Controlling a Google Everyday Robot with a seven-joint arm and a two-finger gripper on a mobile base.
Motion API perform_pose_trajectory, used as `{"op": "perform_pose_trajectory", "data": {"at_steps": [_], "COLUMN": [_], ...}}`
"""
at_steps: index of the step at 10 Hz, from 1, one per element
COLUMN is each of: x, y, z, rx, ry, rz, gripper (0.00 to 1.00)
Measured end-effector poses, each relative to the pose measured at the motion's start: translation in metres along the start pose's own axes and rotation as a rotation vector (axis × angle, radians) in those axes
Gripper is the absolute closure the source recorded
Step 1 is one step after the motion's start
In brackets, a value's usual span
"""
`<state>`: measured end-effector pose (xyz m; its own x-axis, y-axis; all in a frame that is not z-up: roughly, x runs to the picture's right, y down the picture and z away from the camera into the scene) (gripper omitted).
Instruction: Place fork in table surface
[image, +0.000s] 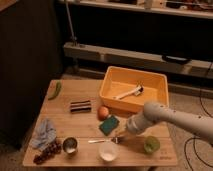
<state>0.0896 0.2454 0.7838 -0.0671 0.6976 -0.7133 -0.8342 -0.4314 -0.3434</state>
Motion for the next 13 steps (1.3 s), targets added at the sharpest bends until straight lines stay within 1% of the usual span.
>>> {"op": "perform_pose_trajectory", "data": {"at_steps": [1, 2, 3, 4, 6, 8, 9, 10, 11, 12, 13], "x": [0.000, -0.001, -0.001, -0.002, -0.002, -0.002, -0.001, 0.000, 0.001, 0.002, 0.003], "y": [-0.002, -0.003, -0.004, -0.004, -0.006, -0.004, -0.001, 0.001, 0.002, 0.003, 0.006], "z": [0.000, -0.001, 0.000, 0.000, -0.004, -0.006, -0.007, -0.009, -0.010, -0.010, -0.009], "rx": [0.005, 0.017, 0.027, 0.035, 0.045, 0.043, 0.043, 0.046, 0.048, 0.055, 0.059], "ry": [-0.003, -0.008, -0.011, -0.017, -0.041, -0.047, -0.050, -0.054, -0.056, -0.057, -0.057], "rz": [0.011, 0.025, 0.034, 0.044, 0.069, 0.058, 0.048, 0.040, 0.034, 0.021, 0.011], "gripper": [0.80, 0.92, 0.97, 1.00, 1.00, 0.98, 0.91, 0.81, 0.73, 0.61, 0.51]}}
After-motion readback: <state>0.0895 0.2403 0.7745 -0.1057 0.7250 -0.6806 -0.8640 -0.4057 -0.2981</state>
